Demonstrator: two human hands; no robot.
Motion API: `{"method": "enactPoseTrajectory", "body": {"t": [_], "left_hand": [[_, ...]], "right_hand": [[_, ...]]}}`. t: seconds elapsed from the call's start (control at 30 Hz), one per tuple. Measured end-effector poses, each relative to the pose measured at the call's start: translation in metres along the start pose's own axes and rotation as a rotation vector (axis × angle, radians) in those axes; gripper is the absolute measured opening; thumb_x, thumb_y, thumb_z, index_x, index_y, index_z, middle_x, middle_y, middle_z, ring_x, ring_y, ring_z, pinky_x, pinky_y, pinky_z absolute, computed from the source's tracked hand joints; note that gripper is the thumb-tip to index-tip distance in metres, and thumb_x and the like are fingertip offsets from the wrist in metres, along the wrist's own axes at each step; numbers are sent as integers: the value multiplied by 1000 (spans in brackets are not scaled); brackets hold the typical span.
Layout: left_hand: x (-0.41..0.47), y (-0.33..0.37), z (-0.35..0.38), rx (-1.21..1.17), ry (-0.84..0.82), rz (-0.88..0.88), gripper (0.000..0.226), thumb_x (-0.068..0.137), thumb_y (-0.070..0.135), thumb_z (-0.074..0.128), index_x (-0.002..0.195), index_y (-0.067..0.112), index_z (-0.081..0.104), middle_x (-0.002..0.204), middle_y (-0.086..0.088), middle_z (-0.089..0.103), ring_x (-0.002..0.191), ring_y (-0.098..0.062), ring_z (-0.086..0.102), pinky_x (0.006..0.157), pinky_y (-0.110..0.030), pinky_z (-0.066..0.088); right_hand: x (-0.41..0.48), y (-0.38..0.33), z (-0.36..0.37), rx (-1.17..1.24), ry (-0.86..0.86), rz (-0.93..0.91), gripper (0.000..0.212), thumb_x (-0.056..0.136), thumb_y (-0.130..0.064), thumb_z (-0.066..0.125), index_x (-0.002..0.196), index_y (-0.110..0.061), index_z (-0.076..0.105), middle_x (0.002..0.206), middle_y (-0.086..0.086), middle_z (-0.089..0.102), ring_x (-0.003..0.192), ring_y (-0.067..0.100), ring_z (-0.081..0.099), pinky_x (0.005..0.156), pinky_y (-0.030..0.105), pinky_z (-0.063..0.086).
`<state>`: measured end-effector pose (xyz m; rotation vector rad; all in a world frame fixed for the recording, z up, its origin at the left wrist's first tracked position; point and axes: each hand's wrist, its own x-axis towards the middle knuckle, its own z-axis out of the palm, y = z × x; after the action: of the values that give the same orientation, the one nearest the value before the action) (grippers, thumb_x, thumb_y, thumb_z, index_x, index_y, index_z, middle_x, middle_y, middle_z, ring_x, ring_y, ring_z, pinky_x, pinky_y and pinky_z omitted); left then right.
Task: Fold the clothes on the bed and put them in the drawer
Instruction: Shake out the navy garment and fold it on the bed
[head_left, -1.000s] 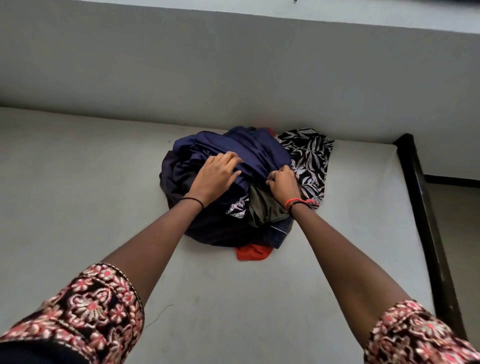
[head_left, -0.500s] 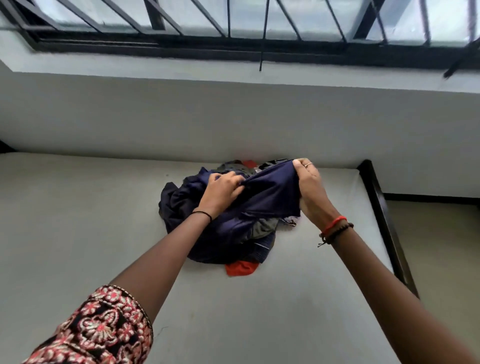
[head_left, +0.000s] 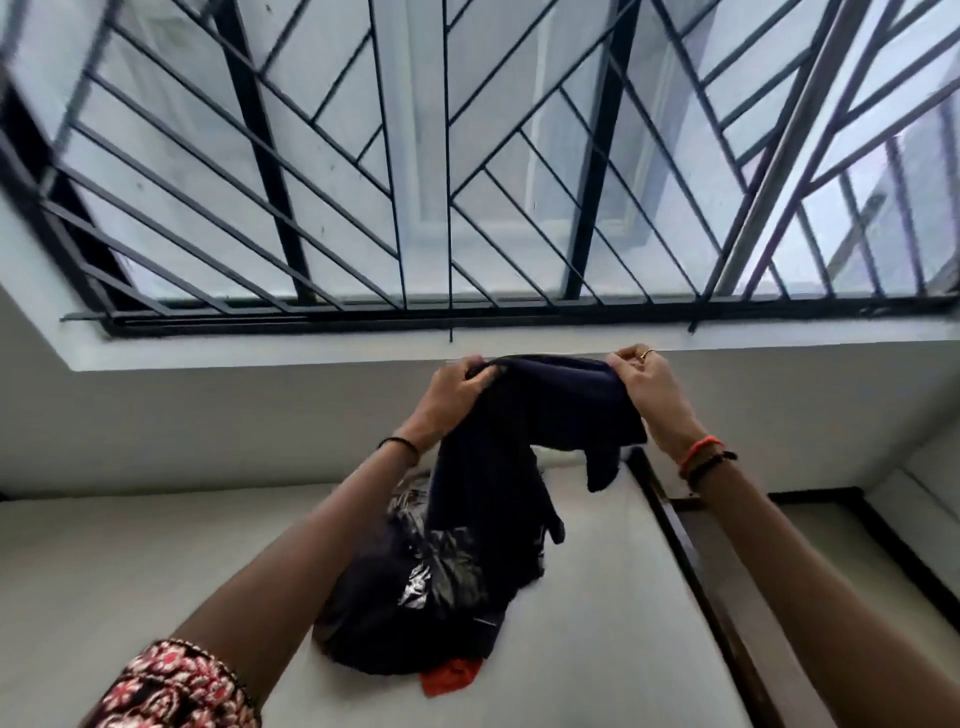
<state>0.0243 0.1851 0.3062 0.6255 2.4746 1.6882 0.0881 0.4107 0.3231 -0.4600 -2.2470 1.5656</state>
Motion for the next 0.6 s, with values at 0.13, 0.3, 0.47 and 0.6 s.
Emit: {"method": "enactPoseTrajectory", "body": {"t": [0.13,0.3,0.47,0.6], "left_hand": [[6,62,-3,-107,68,-70,25,94,25,56,73,13,60,67,2,55,61,-7,47,51,-14,37],[9,118,0,-217,102,-153,29,90,24,61,64,12,55,65,-5,55,59,-16,54,52,-24,42],[0,153,-4,-277,75,-122,19,90,22,62,79,6,60,67,-4,57,58,-15,56,42,-17,42],[-1,157,-20,-325,42,-126,21,92,22,61,96,1,60,80,-9,58,70,-18,59,45,-19,48]], "right_hand": [[-36,-33,-18,-117,199,-151,13,95,-23,54,94,-10,57,88,6,61,83,22,58,82,40,50],[-116,-56,8,-91,-63,-194,47,70,-52,74,95,-16,58,84,-2,66,75,11,65,67,21,52],[-139,-42,18,-223,-91,-226,35,84,-25,71,116,-12,65,102,5,71,88,14,64,69,10,40],[-132,-52,-9,-150,-117,-249,24,92,-17,61,69,-20,65,54,-8,54,47,-2,46,47,14,31]]}}
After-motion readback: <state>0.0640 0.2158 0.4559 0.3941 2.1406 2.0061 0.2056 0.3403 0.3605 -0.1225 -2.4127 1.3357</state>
